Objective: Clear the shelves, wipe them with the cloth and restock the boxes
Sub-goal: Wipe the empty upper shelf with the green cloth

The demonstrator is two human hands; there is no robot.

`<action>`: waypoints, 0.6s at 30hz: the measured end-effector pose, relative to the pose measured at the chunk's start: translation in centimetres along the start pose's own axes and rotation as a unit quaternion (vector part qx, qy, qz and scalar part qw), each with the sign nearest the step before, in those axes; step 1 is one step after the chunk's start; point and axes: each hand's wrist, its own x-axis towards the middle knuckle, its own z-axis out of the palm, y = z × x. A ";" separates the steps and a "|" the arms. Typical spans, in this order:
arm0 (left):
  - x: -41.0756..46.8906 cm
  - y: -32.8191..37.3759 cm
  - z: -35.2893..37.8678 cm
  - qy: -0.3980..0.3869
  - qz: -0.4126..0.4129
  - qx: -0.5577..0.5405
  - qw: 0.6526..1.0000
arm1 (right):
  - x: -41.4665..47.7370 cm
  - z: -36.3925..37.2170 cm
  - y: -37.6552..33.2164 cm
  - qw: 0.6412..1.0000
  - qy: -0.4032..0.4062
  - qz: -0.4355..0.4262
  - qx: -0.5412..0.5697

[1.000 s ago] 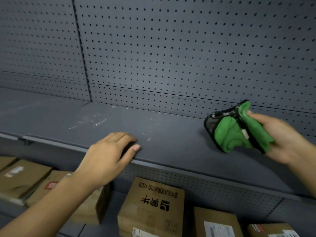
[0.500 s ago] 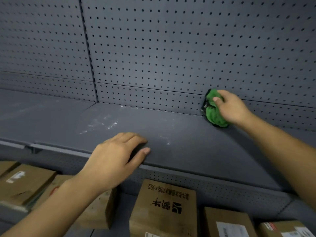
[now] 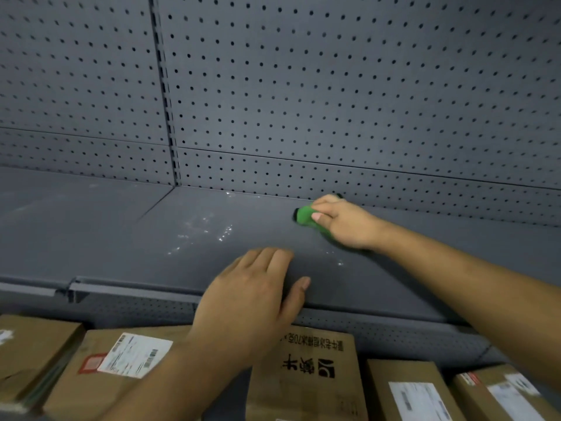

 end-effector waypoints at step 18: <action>-0.5 -1.1 -1.1 0.019 0.046 -0.008 0.999 | -17.6 -1.7 -5.2 0.975 -0.029 0.001 0.220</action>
